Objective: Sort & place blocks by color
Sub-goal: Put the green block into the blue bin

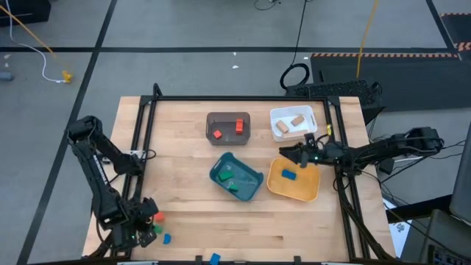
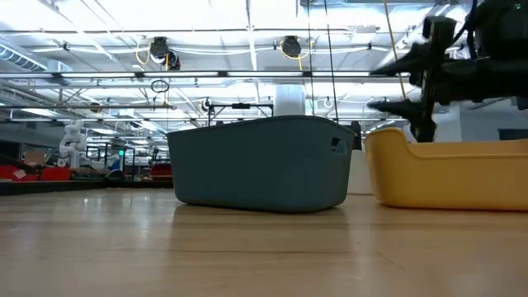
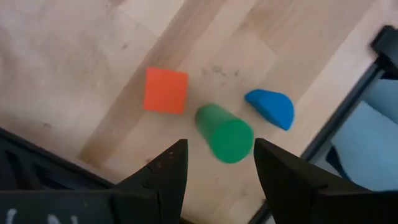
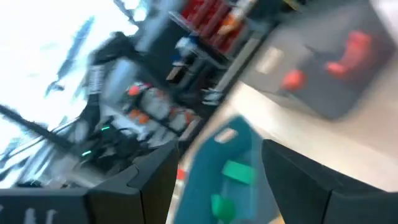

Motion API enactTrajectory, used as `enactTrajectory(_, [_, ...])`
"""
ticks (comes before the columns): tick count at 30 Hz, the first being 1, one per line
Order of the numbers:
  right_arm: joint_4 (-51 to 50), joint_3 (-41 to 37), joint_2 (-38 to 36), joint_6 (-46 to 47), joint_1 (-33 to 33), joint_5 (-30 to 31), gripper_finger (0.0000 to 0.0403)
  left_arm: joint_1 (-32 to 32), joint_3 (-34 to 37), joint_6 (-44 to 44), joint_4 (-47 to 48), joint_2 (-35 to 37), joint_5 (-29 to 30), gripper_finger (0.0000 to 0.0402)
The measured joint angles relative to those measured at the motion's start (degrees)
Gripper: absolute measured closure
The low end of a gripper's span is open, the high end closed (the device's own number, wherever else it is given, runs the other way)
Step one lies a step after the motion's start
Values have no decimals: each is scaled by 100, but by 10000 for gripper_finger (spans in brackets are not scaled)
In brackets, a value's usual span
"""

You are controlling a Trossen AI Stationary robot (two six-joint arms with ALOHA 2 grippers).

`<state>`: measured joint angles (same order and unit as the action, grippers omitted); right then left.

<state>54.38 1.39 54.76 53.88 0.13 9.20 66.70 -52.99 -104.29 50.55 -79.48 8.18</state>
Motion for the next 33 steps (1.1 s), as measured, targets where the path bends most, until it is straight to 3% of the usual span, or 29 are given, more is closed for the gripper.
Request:
enactTrajectory(5, [520, 343, -63, -974, -9, -1114, 179, 7, 0, 4, 136, -4, 137, 217])
enactTrajectory(13, [993, 963, -677, -1020, -354, -3493, 179, 4, 0, 4, 307, -4, 416, 217])
enactTrajectory(21, [461, 986, -1047, -2128, -392, -3897, 179, 4, 0, 50, 411, -2, 794, 217])
enactTrajectory(33, [-632, 986, -1030, -3247, -392, -3742, 179, 4, 0, 54, 640, -2, 851, 218])
